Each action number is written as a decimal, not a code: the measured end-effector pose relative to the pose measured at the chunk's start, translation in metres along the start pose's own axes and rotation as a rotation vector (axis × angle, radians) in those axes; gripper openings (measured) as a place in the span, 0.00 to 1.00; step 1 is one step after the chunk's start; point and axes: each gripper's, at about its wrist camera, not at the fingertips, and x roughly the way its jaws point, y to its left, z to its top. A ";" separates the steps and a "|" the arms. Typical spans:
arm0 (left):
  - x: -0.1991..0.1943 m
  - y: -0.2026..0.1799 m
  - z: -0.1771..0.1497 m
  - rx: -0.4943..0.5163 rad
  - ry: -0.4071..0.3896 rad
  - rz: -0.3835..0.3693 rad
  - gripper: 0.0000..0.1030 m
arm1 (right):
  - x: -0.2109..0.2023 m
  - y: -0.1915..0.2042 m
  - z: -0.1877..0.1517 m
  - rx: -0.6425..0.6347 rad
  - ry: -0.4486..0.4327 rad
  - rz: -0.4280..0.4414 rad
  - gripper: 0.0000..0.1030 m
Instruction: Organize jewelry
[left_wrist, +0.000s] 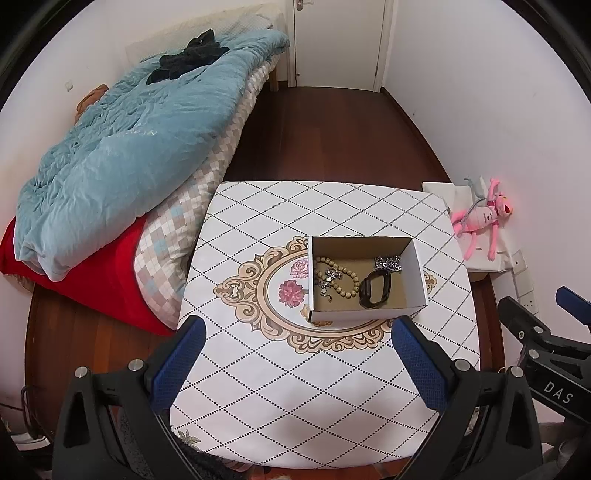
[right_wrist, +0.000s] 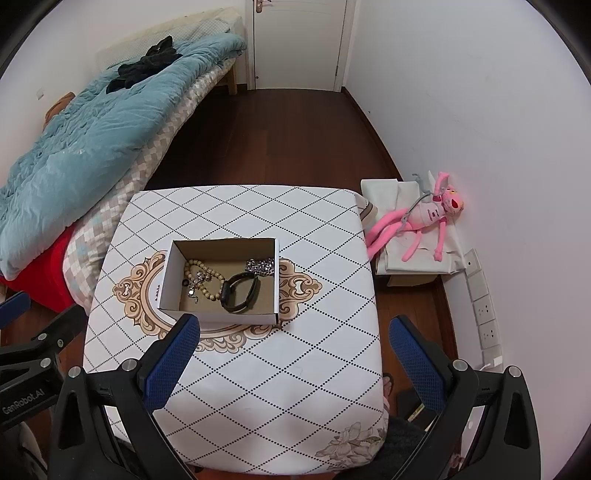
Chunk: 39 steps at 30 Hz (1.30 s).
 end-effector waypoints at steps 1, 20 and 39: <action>0.000 0.000 0.000 0.000 -0.001 0.000 1.00 | 0.000 0.000 0.000 0.000 -0.001 -0.001 1.00; -0.001 0.002 0.002 -0.002 0.004 -0.004 1.00 | 0.000 0.002 0.002 -0.006 0.001 0.003 1.00; 0.001 0.004 0.001 -0.003 0.008 -0.003 1.00 | 0.001 0.002 0.001 -0.008 0.004 0.005 1.00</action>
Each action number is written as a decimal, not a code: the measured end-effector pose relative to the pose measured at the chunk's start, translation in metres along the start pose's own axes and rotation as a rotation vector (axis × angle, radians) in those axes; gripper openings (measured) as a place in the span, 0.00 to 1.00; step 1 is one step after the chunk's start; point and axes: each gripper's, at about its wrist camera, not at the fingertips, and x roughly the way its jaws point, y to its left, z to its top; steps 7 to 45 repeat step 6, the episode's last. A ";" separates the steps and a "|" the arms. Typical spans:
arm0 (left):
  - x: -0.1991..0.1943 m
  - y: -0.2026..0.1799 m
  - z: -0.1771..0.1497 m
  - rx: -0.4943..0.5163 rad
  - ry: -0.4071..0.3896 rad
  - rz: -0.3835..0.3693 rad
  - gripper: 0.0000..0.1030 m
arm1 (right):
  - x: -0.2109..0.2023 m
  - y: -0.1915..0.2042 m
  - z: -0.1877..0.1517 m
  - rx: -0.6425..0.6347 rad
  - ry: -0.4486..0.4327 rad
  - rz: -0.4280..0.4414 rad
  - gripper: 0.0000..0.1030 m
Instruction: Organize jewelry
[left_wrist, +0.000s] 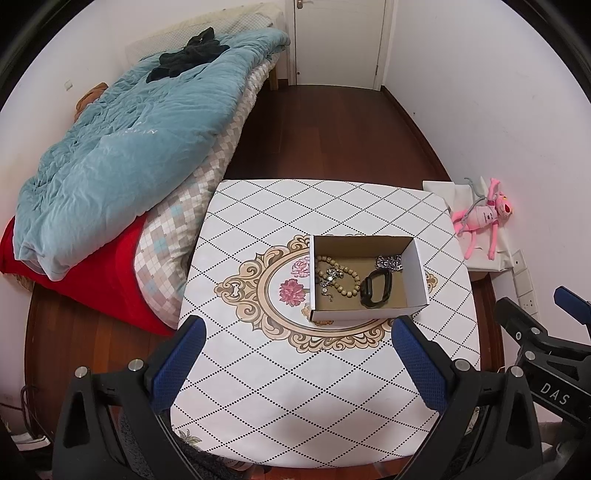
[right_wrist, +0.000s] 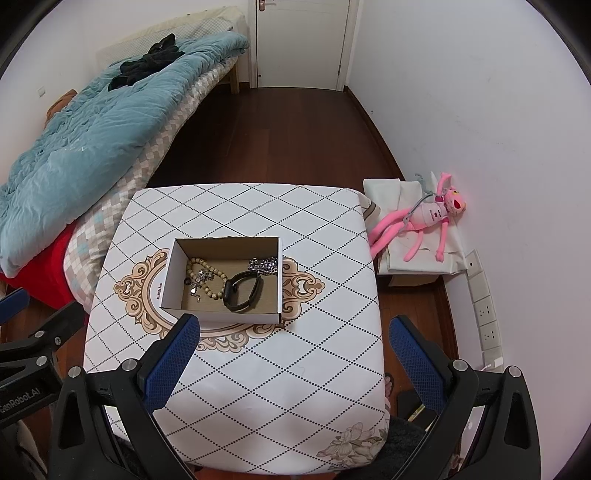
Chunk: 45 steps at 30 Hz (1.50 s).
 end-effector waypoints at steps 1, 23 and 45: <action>0.000 0.000 0.000 0.001 -0.001 -0.003 1.00 | 0.001 0.000 0.000 -0.001 0.000 0.000 1.00; 0.001 0.002 -0.001 -0.004 0.001 -0.007 1.00 | 0.002 -0.001 -0.001 -0.001 0.001 -0.001 1.00; 0.001 0.002 -0.001 -0.004 0.001 -0.007 1.00 | 0.002 -0.001 -0.001 -0.001 0.001 -0.001 1.00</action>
